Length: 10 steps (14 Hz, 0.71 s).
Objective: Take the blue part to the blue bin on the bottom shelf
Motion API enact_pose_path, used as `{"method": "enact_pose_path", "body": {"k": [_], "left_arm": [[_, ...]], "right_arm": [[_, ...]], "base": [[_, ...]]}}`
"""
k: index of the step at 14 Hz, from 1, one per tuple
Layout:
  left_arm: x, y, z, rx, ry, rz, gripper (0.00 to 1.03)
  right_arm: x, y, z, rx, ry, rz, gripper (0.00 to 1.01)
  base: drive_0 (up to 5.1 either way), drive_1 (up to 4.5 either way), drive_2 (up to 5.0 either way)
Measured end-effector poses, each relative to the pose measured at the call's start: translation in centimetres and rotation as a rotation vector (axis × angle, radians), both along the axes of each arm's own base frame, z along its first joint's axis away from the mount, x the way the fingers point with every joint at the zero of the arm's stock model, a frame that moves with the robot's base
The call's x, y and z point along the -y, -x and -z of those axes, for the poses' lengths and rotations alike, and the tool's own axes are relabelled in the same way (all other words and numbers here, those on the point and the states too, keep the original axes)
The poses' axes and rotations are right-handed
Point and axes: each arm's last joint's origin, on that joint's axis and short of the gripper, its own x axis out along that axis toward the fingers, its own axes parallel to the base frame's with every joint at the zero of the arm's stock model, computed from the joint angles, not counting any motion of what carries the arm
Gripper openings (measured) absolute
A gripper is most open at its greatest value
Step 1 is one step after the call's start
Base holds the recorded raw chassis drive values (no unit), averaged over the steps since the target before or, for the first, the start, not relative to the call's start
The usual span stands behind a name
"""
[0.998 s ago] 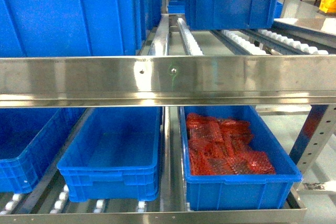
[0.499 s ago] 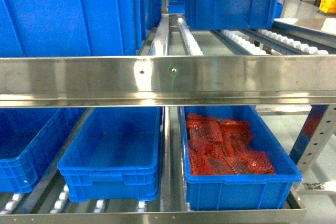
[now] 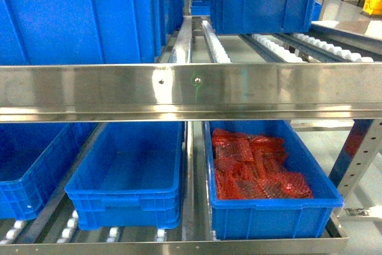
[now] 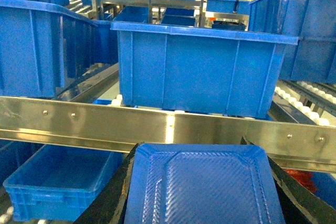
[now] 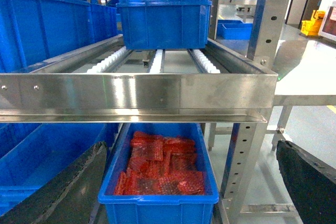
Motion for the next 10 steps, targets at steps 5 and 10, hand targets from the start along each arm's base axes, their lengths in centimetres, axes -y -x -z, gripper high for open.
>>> {"method": "enact_pose_path", "body": {"k": [5,10], "left_arm": [[0.00,0.00,0.00,0.000,0.000,0.000,0.44],[0.00,0.00,-0.04,0.004,0.000,0.000,0.44]], "right_arm": [[0.00,0.00,0.00,0.000,0.000,0.000,0.98],[0.00,0.00,-0.03,0.003,0.000,0.000,0.98]], "base": [[0.0,0.00,0.0],[0.0,0.00,0.0]]}}
